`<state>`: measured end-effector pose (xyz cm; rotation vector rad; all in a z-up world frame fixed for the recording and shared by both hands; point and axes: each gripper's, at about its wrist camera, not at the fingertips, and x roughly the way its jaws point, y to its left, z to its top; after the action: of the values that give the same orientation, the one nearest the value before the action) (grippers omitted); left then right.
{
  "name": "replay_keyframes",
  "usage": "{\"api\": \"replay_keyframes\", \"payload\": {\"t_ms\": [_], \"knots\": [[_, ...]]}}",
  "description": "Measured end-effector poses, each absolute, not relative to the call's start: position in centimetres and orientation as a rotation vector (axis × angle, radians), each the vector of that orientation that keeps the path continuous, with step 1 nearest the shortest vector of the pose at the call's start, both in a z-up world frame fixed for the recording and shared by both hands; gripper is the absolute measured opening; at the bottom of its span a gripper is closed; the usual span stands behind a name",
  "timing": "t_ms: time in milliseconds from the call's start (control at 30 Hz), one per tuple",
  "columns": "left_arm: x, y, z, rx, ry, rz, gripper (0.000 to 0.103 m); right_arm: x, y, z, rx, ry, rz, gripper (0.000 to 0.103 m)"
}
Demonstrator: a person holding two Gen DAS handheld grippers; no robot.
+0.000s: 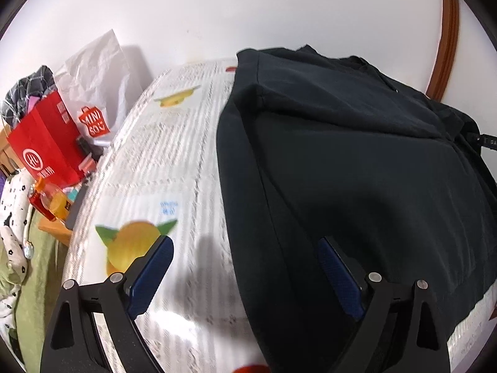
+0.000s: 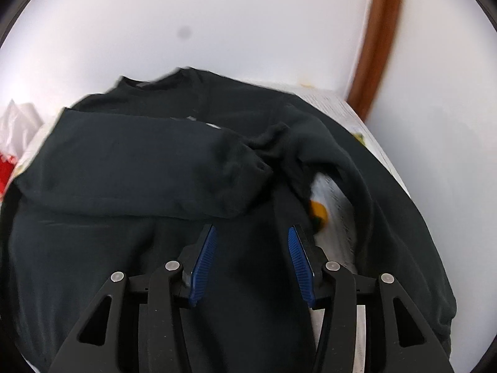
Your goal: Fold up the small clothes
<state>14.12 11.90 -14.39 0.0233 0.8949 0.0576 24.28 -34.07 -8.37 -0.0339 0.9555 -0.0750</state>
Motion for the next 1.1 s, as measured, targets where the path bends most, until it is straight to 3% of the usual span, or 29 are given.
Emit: {"api": "replay_keyframes", "payload": {"t_ms": [200,500,933,1000,1033,1067,1100], "knots": [[16.7,12.4,-12.4,0.013,0.845,0.089,0.08,28.4,-26.6,-5.5,-0.07,0.895,0.079,0.05],[21.9,13.3,-12.2,0.002,0.839,0.058,0.046,39.8,-14.1,-6.1,-0.019,0.889,0.371,0.05],[27.8,12.9,-14.6,0.058,0.851,-0.001,0.041,51.8,-0.1,-12.4,-0.005,1.016,0.598,0.05],[28.3,12.9,-14.6,0.05,0.84,0.002,0.034,53.0,0.8,-13.3,0.002,1.029,0.593,0.049],[28.3,13.0,-14.6,0.04,0.829,0.01,0.011,53.3,1.3,-13.6,0.006,1.036,0.599,0.035],[28.3,13.4,-14.4,0.013,0.827,0.002,0.007,53.4,1.5,-13.7,0.01,1.037,0.62,0.018],[28.2,13.8,-14.3,-0.014,0.824,-0.01,0.007,53.5,1.7,-13.7,0.009,1.041,0.643,0.008]]}}
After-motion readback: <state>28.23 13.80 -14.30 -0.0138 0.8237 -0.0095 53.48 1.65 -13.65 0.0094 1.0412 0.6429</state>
